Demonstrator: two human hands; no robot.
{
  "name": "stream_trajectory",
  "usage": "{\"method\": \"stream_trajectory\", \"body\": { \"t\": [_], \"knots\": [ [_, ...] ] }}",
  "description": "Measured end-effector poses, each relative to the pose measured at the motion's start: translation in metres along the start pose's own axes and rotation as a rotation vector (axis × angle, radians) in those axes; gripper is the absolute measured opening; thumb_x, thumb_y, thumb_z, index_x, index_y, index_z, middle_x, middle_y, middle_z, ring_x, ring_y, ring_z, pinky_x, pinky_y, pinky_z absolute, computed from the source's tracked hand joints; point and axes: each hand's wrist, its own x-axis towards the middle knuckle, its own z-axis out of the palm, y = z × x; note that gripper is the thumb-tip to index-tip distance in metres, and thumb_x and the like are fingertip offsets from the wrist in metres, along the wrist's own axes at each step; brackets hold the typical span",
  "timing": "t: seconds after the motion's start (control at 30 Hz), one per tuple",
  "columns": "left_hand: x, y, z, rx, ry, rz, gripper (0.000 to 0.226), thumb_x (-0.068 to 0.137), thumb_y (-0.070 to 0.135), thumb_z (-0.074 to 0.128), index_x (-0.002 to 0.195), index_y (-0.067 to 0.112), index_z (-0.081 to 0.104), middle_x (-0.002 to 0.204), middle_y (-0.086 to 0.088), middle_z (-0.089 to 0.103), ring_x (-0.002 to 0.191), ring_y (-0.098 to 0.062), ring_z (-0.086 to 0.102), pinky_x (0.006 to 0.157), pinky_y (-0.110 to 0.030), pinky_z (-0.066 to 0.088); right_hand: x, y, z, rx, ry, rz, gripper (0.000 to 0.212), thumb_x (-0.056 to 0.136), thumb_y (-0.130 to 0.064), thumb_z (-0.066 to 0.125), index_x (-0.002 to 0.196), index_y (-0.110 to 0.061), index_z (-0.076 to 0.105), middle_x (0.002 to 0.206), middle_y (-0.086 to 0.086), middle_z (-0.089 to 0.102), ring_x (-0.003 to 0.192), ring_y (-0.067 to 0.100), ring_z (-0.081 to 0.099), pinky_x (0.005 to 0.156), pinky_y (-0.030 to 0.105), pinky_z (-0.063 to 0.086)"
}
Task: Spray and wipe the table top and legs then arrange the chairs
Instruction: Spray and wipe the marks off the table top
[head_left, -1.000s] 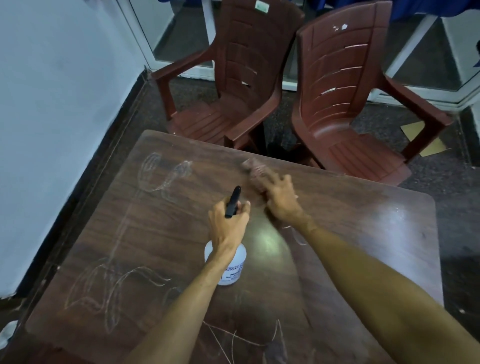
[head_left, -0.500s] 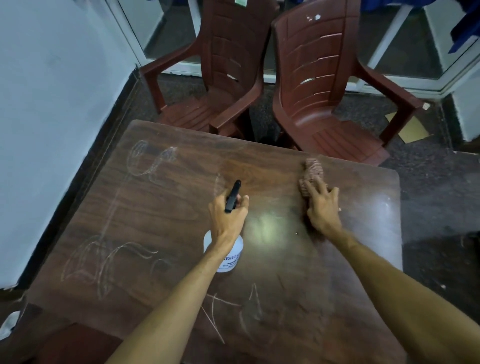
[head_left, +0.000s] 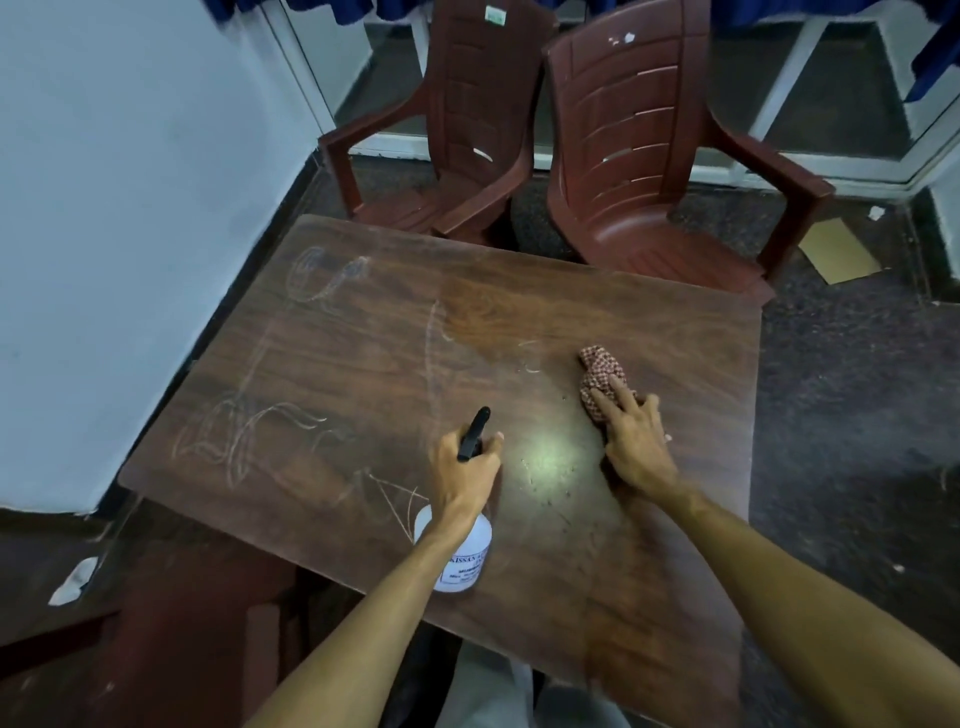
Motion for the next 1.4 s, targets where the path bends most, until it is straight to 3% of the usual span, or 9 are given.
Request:
{"method": "stream_trajectory", "body": {
  "t": [0.17,0.33,0.47,0.63,0.8,0.97,1.13,1.3,1.4],
  "knots": [
    [-0.016,-0.011,-0.020,-0.046,0.028,-0.041,0.046,0.092,0.019,0.071,0.055,0.011,0.044,0.040,0.006,0.043,0.038,-0.008,0.043,0.047,-0.018,0.034,0.009,-0.021,0.002,0.062,0.038,0.181,0.078,0.072,0.013,0.049,0.144,-0.018,0.049,0.157,0.012,0.032,0.106,0.034,0.032,0.093,0.049,0.037],
    [-0.010,-0.023,-0.043,-0.076,0.061,-0.018,0.040,0.088,0.020,0.077,0.056,0.016,0.053,0.042,0.009,0.051,0.041,-0.002,0.051,0.052,-0.018,0.039,0.007,-0.059,0.026,-0.024,-0.044,-0.258,0.078,0.067,0.011,0.054,0.141,-0.017,0.055,0.154,0.014,0.040,0.103,0.036,0.041,0.091,0.044,0.035],
    [0.004,-0.036,-0.061,-0.113,0.110,-0.050,0.034,0.086,0.023,0.079,0.059,0.021,0.057,0.052,0.008,0.058,0.049,-0.003,0.054,0.059,-0.025,0.047,0.034,-0.070,0.027,0.053,0.064,0.177,0.073,0.069,0.009,0.054,0.139,-0.014,0.054,0.151,0.022,0.038,0.106,0.043,0.043,0.088,0.043,0.032],
    [0.029,-0.042,-0.081,-0.089,0.068,-0.056,0.034,0.085,0.026,0.080,0.061,0.020,0.057,0.053,0.008,0.056,0.050,-0.010,0.052,0.059,-0.028,0.046,0.037,-0.107,0.050,-0.046,-0.079,-0.283,0.079,0.064,-0.002,0.044,0.140,-0.019,0.054,0.153,0.015,0.041,0.100,0.040,0.048,0.087,0.044,0.035],
    [0.068,-0.060,-0.103,-0.072,0.005,-0.068,0.049,0.090,0.029,0.075,0.054,0.015,0.045,0.045,0.008,0.041,0.044,-0.012,0.039,0.050,-0.027,0.036,0.080,-0.126,0.050,0.036,0.099,0.213,0.074,0.067,0.006,0.052,0.139,-0.014,0.053,0.149,0.024,0.037,0.108,0.049,0.043,0.094,0.049,0.033],
    [0.108,-0.070,-0.134,-0.060,-0.034,-0.037,0.050,0.088,0.029,0.076,0.052,0.020,0.043,0.043,0.008,0.041,0.046,-0.016,0.041,0.053,-0.028,0.037,0.083,-0.185,0.076,-0.038,0.009,-0.237,0.076,0.062,0.008,0.058,0.136,-0.011,0.058,0.148,0.024,0.044,0.100,0.040,0.043,0.086,0.046,0.037],
    [0.142,-0.078,-0.164,-0.097,-0.058,0.004,0.040,0.089,0.029,0.075,0.065,0.002,0.056,0.054,-0.005,0.053,0.050,-0.017,0.046,0.054,-0.028,0.041,0.107,-0.211,0.073,0.015,0.107,0.215,0.074,0.066,0.002,0.050,0.139,-0.009,0.053,0.150,0.026,0.038,0.112,0.045,0.040,0.093,0.046,0.032],
    [0.160,-0.086,-0.182,-0.090,-0.027,0.020,0.037,0.086,0.025,0.078,0.059,0.014,0.055,0.053,0.000,0.058,0.053,-0.021,0.054,0.057,-0.028,0.046,0.092,-0.282,0.119,-0.033,-0.090,-0.352,0.073,0.076,-0.004,0.051,0.146,-0.024,0.045,0.157,0.009,0.034,0.113,0.032,0.040,0.091,0.042,0.036],
    [0.168,-0.093,-0.197,-0.114,-0.021,0.013,0.039,0.088,0.023,0.076,0.060,0.007,0.055,0.053,-0.010,0.056,0.049,-0.017,0.048,0.050,-0.020,0.040,0.111,-0.267,0.105,0.044,0.055,0.014,0.075,0.068,0.004,0.047,0.139,-0.017,0.055,0.152,0.017,0.041,0.110,0.034,0.042,0.086,0.041,0.032]
  ]
}}
